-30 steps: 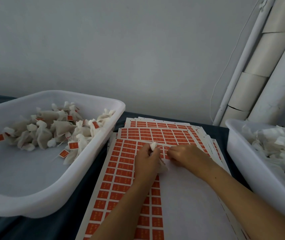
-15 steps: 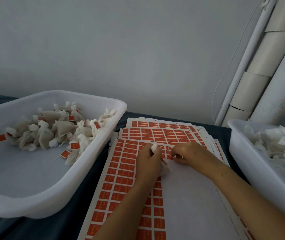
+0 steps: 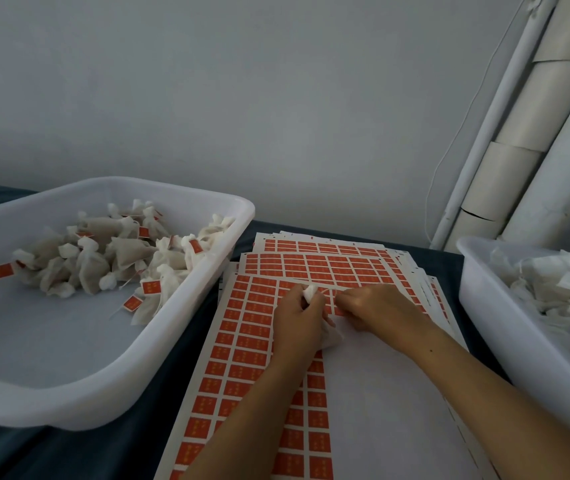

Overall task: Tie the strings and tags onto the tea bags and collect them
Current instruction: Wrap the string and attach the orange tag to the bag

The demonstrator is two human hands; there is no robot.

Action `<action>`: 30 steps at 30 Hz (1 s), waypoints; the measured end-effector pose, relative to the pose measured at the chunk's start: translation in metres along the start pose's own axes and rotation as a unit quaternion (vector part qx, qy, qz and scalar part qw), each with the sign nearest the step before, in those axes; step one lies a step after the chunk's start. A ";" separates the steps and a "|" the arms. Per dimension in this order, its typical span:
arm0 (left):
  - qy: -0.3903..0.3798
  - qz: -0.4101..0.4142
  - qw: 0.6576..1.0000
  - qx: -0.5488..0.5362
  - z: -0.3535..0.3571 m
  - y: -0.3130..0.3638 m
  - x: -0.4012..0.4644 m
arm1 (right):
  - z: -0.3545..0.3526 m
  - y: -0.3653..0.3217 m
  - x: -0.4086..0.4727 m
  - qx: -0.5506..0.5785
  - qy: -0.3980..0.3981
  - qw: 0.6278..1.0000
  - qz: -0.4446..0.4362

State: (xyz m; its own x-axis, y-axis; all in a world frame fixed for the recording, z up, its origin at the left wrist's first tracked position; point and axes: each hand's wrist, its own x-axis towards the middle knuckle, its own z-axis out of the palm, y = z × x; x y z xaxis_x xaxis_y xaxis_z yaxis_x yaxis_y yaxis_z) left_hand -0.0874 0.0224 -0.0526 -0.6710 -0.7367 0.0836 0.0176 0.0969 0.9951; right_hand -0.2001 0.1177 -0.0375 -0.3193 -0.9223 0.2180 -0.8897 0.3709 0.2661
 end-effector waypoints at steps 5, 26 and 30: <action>0.002 -0.009 1.000 -0.006 -0.001 0.000 0.000 | -0.005 0.002 0.005 0.024 -0.039 0.997 0.061; -0.001 -0.001 1.000 0.002 -0.002 0.001 0.000 | -0.011 -0.007 0.001 0.010 -0.028 1.000 0.009; -0.003 -0.011 1.000 0.002 -0.001 0.001 0.001 | -0.014 -0.004 0.004 0.026 -0.058 0.996 0.063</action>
State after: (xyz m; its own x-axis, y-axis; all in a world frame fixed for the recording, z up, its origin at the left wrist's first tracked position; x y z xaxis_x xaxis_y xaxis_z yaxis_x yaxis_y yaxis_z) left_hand -0.0868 0.0212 -0.0516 -0.6754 -0.7349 0.0619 0.0009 0.0831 0.9965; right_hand -0.1938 0.1139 -0.0244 -0.4622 -0.8763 0.1361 -0.8550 0.4811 0.1939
